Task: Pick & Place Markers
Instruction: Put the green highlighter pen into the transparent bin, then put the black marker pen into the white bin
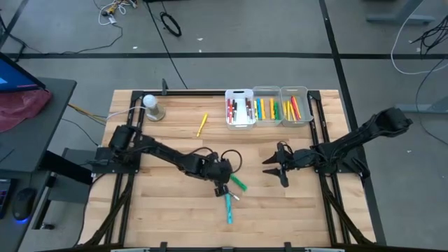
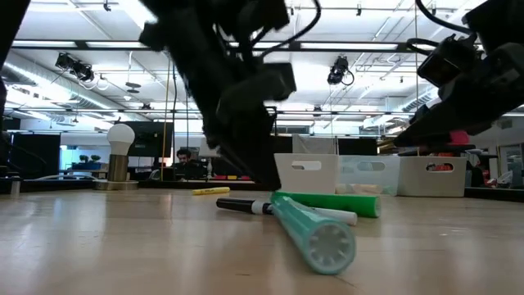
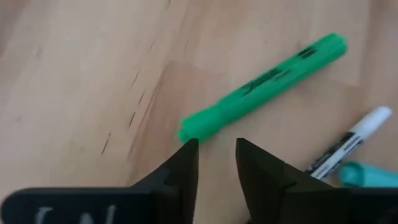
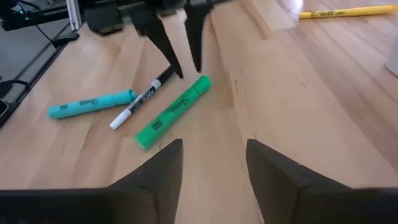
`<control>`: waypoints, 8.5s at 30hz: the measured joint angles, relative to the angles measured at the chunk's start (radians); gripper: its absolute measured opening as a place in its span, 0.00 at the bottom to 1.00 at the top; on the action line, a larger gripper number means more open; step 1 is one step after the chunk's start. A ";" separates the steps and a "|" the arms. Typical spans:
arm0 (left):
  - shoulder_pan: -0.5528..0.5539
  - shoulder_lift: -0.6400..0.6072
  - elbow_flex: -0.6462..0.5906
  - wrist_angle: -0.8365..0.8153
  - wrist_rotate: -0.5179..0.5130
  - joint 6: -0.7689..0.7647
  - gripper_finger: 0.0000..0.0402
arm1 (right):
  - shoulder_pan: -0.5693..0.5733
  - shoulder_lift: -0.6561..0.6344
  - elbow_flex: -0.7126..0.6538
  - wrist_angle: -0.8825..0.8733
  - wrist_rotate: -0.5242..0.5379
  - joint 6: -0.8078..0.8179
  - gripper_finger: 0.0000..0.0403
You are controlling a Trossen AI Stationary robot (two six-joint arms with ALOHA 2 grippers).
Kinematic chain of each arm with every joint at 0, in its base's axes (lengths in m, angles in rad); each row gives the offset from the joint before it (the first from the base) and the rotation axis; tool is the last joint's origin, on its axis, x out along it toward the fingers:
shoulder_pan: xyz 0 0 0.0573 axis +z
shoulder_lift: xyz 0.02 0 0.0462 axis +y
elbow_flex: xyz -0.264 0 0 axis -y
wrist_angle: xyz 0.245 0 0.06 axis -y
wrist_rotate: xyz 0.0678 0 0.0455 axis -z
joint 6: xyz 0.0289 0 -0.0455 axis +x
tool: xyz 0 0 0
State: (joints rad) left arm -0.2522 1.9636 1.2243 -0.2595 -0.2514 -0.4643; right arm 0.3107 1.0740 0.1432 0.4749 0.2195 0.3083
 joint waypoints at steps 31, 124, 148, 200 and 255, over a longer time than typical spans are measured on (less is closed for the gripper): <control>0.187 0.057 -0.102 0.766 0.018 0.133 0.02 | -0.006 0.340 0.037 0.234 0.066 0.043 0.68; -0.001 -0.010 -0.093 0.518 -0.298 0.059 0.03 | -0.975 0.682 0.826 -0.748 0.200 0.193 0.40; -0.001 -0.010 -0.093 0.533 -0.298 0.059 0.03 | -0.118 0.035 0.807 -1.405 0.246 0.271 0.50; 0.006 -0.010 -0.092 0.552 -0.297 0.067 0.03 | -0.455 0.431 0.486 -1.638 -0.123 0.254 0.19; 0.011 -0.011 -0.092 0.554 -0.295 0.067 0.03 | -0.622 0.643 0.569 -1.641 -0.065 0.040 0.61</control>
State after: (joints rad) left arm -0.2413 1.9526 1.1320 0.2947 -0.5460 -0.3973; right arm -0.3110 1.7171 0.7120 -1.1659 0.1550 0.3480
